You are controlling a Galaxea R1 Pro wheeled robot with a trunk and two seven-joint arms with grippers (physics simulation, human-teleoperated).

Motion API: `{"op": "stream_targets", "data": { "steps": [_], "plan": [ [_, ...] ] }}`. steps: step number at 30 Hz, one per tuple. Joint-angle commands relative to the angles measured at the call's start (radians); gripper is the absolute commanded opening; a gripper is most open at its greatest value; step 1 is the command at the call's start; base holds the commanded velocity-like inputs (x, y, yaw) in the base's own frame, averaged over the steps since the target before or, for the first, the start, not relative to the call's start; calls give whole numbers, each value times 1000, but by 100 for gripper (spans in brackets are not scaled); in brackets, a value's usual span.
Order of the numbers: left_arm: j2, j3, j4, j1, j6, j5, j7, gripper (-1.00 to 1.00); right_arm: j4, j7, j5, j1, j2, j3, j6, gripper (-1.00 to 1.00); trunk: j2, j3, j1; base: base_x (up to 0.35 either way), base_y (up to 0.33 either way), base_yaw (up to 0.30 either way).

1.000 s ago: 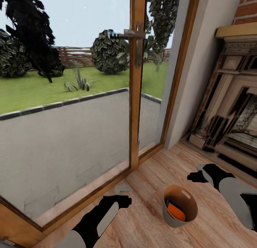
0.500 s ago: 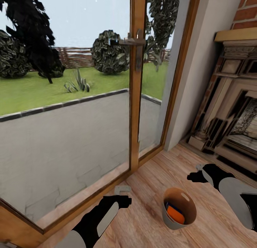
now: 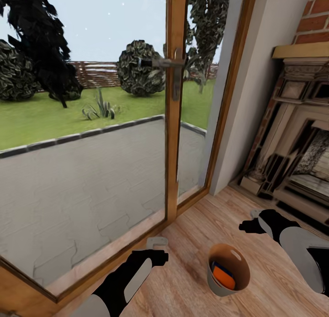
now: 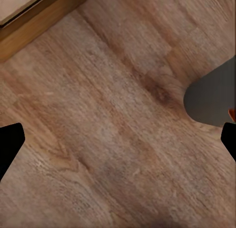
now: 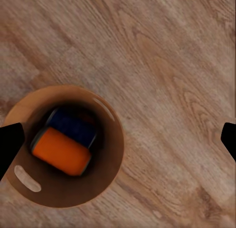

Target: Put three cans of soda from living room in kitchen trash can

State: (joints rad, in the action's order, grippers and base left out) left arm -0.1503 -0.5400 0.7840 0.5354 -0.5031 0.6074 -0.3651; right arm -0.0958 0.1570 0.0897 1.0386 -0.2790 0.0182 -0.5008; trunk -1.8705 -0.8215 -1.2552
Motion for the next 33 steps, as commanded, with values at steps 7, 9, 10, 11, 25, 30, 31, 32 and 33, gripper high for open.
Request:
{"op": "stream_targets", "data": {
  "steps": [7,9,10,11,25,30,31,32,33],
  "plan": [
    [0,0,0,0,6,0,0,100,1,0,-1,0,1,0,-1,100,49,30,27,0,0,-90],
    [0,0,0,0,10,0,0,100,1,0,-1,0,0,0,-1,100,63,39,35,0,0,-109],
    [0,0,0,0,11,0,0,100,1,0,-1,0,0,0,-1,100,70,43,38,0,0,-111],
    [0,0,0,0,12,0,0,100,1,0,-1,0,0,0,-1,100,77,48,42,0,0,-112],
    [-1,0,-3,0,14,1,0,100,1,-1,-1,0,1,0,-1,100,175,111,96,0,0,-114],
    [-1,0,-14,0,14,1,1,100,1,-1,-1,0,0,0,-1,100,210,134,115,0,0,-114],
    [-2,0,-16,0,14,1,1,100,1,-1,-1,0,0,0,-1,100,217,138,119,0,0,-112],
    [-2,0,-16,0,14,1,1,100,1,-1,-1,0,0,0,-1,100,224,143,123,0,0,-112],
    [-2,0,-17,0,14,1,1,100,1,-1,-1,0,0,0,-1,100,231,147,127,0,0,-110]
  ]
}}
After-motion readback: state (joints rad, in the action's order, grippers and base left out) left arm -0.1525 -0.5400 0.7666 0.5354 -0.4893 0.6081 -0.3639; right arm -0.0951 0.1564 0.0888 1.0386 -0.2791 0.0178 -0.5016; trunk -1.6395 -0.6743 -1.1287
